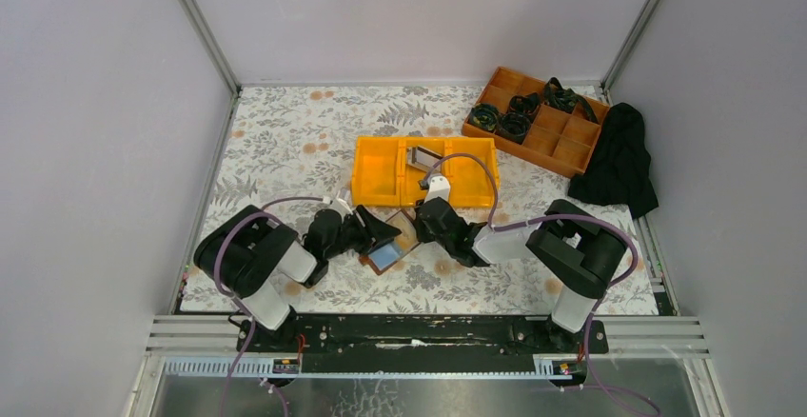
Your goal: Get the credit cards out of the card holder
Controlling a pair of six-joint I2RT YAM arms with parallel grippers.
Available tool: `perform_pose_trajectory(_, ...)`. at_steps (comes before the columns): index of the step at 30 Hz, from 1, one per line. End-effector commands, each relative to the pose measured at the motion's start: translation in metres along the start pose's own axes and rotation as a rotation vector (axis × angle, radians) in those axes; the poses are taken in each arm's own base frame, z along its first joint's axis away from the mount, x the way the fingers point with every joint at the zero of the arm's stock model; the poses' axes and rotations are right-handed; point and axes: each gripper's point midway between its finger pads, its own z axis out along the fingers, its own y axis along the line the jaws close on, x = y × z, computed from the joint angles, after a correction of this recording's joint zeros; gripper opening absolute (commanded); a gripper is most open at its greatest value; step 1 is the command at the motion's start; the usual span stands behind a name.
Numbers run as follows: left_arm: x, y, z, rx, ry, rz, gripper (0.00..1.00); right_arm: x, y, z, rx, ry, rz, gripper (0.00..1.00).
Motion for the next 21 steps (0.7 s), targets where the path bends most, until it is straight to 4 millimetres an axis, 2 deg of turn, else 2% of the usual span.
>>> perform_pose_trajectory(1,-0.002,-0.055,-0.002,0.236,0.005,0.005,0.51,0.034,0.024,-0.004,-0.096,0.108,0.006,0.21)
perform_pose_trajectory(11,-0.01,-0.041,-0.003,0.185,-0.046,-0.039,0.5,0.036,0.03,-0.012,-0.104,0.101,-0.002,0.2)
perform_pose_trajectory(15,-0.018,-0.043,-0.002,0.181,-0.067,-0.029,0.5,0.037,0.032,-0.017,-0.109,0.1,-0.006,0.2)
perform_pose_trajectory(21,-0.025,-0.056,0.002,0.21,-0.076,-0.016,0.5,0.041,0.027,-0.023,-0.097,0.1,-0.007,0.2)
